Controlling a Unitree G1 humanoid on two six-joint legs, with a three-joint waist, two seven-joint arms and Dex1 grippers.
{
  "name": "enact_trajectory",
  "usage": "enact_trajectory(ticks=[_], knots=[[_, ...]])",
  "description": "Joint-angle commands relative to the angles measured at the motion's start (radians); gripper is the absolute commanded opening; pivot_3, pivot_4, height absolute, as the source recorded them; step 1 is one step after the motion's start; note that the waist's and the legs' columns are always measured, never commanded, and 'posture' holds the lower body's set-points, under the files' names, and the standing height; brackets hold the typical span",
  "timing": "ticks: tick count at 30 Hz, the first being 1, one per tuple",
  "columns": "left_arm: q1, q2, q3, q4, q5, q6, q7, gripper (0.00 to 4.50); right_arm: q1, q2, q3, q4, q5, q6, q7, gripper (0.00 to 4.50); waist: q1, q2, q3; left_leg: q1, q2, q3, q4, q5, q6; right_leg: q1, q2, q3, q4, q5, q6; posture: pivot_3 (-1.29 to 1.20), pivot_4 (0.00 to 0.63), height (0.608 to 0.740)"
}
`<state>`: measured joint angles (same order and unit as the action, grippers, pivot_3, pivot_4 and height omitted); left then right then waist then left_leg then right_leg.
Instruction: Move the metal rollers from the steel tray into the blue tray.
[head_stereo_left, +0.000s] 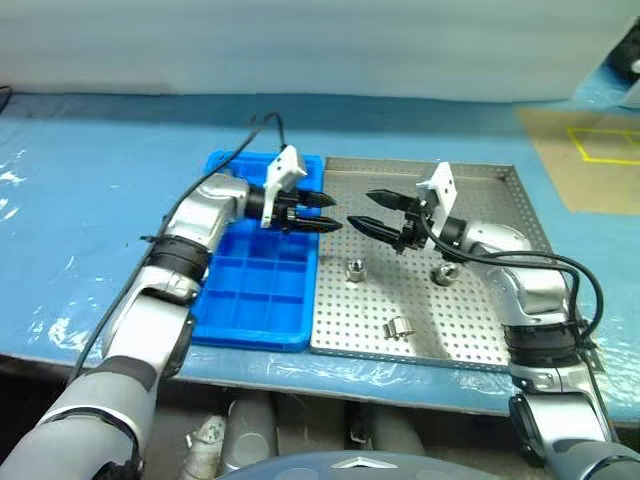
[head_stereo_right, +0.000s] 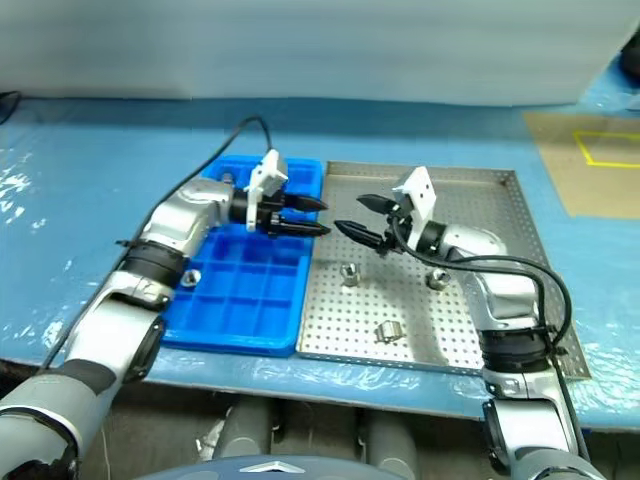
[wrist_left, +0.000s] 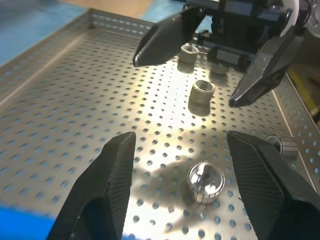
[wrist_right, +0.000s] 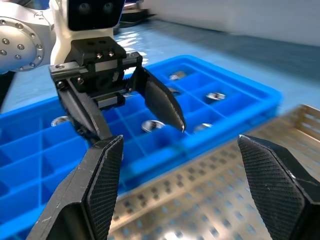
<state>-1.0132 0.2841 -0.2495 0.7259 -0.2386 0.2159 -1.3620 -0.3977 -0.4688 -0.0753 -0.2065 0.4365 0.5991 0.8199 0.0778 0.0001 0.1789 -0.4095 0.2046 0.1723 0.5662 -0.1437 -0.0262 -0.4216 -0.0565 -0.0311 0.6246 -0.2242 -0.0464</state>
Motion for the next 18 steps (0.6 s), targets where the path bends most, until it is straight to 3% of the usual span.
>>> enact_trajectory(ticks=[1, 9, 18], knots=[[-0.065, -0.039, -0.014, 0.119, 0.043, -0.089, -0.073, 3.06, 0.056, -0.013, -0.064, -0.141, 0.048, 0.038, -0.071, 3.75, -0.024, 0.000, 0.000, 0.001, 0.000, 0.000, 0.000, 0.000, 0.001, 0.000, 0.000, 0.000, 0.000, 0.000, 0.000, -0.36, 0.150, 0.740], [-0.140, -0.080, -0.034, 0.348, 0.161, -0.242, -0.162, 3.06, 0.240, -0.009, -0.142, -0.335, 0.095, 0.098, -0.214, 3.75, -0.080, 0.000, 0.000, 0.008, -0.001, 0.004, 0.001, -0.005, 0.008, 0.008, 0.000, 0.004, -0.004, -0.001, -0.002, -0.52, 0.150, 0.740], [-0.139, -0.097, -0.038, 0.464, 0.288, -0.364, -0.114, 3.06, 0.255, -0.017, -0.132, -0.356, 0.113, 0.100, -0.265, 3.75, -0.092, 0.001, 0.000, 0.015, 0.000, 0.004, 0.002, -0.009, 0.013, 0.020, -0.001, 0.004, -0.015, 0.002, 0.000, -0.52, 0.150, 0.740]])
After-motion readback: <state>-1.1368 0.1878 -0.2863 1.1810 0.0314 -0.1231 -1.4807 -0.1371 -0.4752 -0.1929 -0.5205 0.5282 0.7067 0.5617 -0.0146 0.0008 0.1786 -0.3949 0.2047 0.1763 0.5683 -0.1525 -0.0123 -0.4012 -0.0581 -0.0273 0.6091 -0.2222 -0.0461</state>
